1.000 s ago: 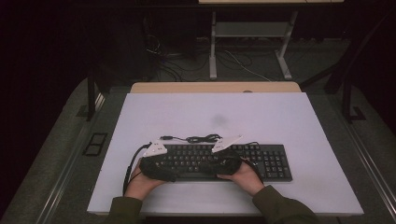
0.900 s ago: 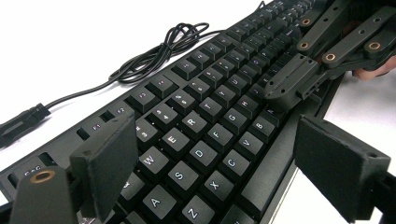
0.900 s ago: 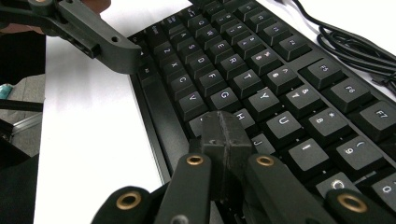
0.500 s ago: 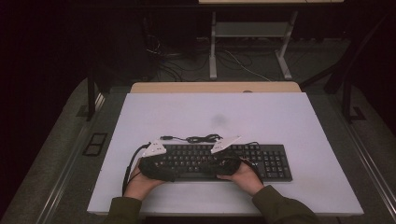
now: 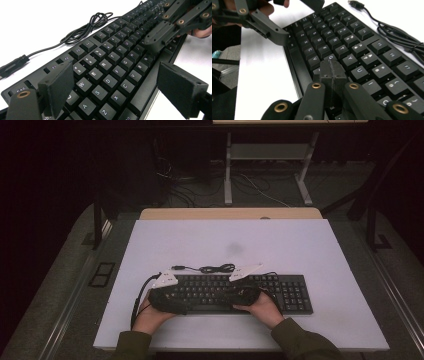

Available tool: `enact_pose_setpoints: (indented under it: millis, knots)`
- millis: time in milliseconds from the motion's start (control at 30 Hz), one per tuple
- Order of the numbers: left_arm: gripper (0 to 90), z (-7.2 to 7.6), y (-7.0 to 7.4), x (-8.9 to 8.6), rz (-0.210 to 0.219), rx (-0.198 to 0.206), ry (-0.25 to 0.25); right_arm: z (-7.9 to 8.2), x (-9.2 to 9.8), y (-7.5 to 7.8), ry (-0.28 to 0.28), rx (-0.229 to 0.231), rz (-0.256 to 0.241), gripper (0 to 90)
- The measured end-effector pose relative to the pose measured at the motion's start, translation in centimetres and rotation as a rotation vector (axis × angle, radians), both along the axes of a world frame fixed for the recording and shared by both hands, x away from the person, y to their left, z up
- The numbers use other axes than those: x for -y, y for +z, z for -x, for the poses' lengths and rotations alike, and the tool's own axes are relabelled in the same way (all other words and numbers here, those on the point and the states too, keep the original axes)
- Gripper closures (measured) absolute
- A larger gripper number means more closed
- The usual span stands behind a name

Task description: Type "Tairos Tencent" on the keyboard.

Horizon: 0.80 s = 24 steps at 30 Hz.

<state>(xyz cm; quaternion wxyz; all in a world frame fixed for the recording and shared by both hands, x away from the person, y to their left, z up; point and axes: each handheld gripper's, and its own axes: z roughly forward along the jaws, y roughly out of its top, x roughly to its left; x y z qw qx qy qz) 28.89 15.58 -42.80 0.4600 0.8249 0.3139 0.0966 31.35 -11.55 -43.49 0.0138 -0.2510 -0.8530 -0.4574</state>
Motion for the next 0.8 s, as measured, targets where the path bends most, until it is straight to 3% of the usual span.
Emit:
enact_pose_setpoints:
  millis: [467, 800]
  knots:
    - [14.2, 0.2, 0.1, 0.0, 0.011, -0.002, 0.001, -0.5, 1.5, 0.7, -0.04, 0.006, -0.067, 69.6]
    - [17.6, 0.2, 0.1, 0.0, 0.022, -0.003, 0.001, -1.2, 2.4, 0.6, -0.095, 0.011, -0.083, 41.0]
